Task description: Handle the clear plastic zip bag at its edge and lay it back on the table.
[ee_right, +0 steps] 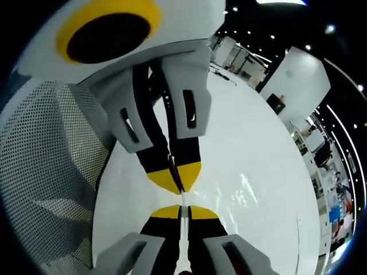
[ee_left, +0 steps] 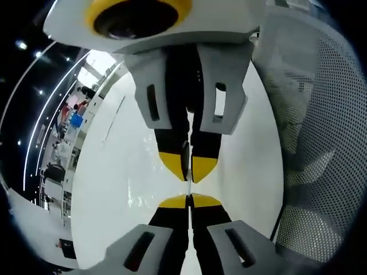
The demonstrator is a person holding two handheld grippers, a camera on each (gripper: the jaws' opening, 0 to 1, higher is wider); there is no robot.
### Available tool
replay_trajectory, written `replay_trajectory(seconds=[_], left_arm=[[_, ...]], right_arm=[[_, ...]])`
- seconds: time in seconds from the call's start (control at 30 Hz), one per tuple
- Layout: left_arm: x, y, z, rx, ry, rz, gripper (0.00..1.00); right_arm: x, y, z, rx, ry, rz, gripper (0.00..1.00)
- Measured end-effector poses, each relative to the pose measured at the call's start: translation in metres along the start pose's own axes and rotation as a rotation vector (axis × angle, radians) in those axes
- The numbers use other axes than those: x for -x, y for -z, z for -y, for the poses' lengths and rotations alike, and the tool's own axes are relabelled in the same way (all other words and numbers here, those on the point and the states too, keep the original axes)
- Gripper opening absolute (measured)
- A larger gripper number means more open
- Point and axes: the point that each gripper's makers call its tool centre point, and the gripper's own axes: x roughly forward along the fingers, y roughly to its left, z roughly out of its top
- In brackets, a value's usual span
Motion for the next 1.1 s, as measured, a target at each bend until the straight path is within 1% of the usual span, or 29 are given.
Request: replay_trajectory(seconds=[0.13,0.63,1.1], left_arm=[[0.000,0.002,0.000,0.002,-0.001,-0.005,0.00],[0.001,0.005,0.000,0.001,0.000,-0.013,0.00],[0.003,0.009,0.001,0.002,0.006,-0.023,0.00]], right_arm=[[0.000,0.004,0.001,0.000,0.002,-0.008,0.00],[0.007,0.010,0.002,0.003,0.010,-0.022,0.00],[0.008,0.014,0.002,0.002,0.010,-0.029,0.00]])
